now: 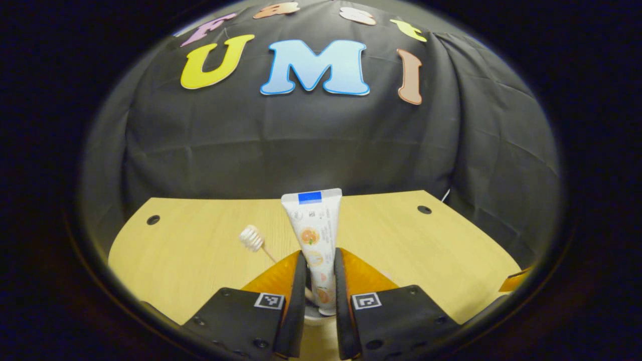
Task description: Put the toothbrush and toothpaste on the desktop into the cup, then pick up the cup and place it on the coaster on the desktop.
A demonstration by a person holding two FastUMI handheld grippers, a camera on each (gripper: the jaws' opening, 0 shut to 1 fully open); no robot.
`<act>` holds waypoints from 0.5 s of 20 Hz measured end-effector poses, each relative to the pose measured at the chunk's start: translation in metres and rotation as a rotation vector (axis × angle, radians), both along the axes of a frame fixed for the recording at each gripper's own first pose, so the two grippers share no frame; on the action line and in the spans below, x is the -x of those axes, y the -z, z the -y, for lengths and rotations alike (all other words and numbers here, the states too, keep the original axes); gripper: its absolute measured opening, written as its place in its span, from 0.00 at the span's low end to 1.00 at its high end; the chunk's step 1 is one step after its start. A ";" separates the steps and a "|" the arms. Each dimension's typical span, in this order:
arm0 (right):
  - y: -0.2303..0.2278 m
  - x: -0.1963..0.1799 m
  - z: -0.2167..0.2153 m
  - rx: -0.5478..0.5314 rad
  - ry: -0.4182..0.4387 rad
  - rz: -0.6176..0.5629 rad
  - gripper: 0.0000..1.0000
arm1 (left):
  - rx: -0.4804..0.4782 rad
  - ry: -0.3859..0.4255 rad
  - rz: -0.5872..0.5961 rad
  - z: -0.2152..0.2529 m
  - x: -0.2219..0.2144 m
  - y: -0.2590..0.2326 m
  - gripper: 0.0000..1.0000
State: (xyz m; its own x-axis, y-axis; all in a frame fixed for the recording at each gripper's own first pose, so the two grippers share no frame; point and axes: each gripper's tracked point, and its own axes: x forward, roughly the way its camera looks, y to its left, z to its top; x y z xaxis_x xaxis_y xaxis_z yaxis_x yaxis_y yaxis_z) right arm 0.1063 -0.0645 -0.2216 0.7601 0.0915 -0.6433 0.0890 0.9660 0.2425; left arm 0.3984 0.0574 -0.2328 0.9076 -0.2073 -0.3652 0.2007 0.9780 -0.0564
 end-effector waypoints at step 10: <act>-0.010 -0.002 -0.028 0.001 -0.074 0.024 0.26 | 0.063 0.012 -0.074 -0.002 0.044 0.009 0.77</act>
